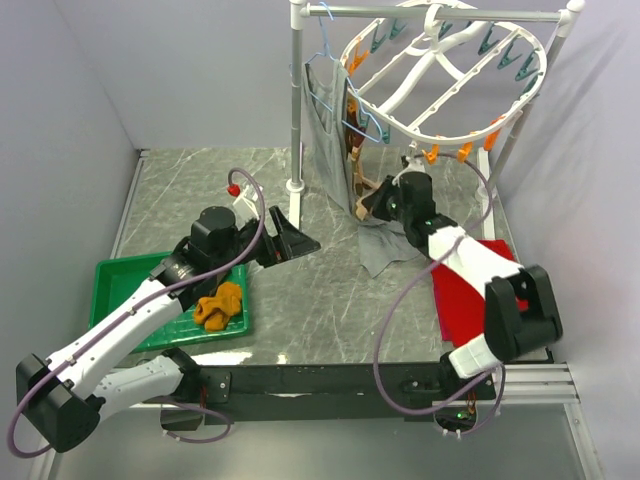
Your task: Remove the socks clipped to the hanger
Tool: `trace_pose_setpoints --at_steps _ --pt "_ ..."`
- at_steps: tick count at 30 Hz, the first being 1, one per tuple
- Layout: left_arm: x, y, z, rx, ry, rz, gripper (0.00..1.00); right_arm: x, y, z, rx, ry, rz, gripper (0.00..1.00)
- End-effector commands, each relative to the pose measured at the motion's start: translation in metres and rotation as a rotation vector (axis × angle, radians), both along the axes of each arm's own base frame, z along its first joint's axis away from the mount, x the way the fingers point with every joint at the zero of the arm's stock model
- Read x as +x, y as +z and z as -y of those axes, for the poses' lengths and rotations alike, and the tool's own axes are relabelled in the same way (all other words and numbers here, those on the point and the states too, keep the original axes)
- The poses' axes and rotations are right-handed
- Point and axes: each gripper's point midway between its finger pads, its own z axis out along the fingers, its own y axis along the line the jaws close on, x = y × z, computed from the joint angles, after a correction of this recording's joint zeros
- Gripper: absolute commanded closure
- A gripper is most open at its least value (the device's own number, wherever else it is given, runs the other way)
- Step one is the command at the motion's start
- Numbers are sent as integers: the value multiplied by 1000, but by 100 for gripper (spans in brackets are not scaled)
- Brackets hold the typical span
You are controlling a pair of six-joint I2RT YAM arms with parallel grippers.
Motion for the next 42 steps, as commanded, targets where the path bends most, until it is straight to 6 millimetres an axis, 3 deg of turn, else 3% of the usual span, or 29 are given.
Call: trace_pose_setpoints --at_steps 1,5,10,23,30,36,42 --pt "-7 43 10 -118 -48 96 6 -47 13 -14 98 135 -38 100" --pt "-17 47 20 -145 -99 98 2 -80 29 -18 164 204 -27 100" --pt "-29 51 43 -133 -133 111 1 -121 35 -30 259 313 -93 100" --pt "-56 52 94 -72 -230 163 1 -205 83 -16 310 423 -34 100" --pt "-69 54 109 -79 -275 169 0 -226 101 -5 296 431 -25 100" --pt "-75 48 121 -54 -304 176 1 -240 135 1 301 439 17 100" --pt "-73 28 132 -1 -317 183 0 -249 153 0 314 468 20 100"
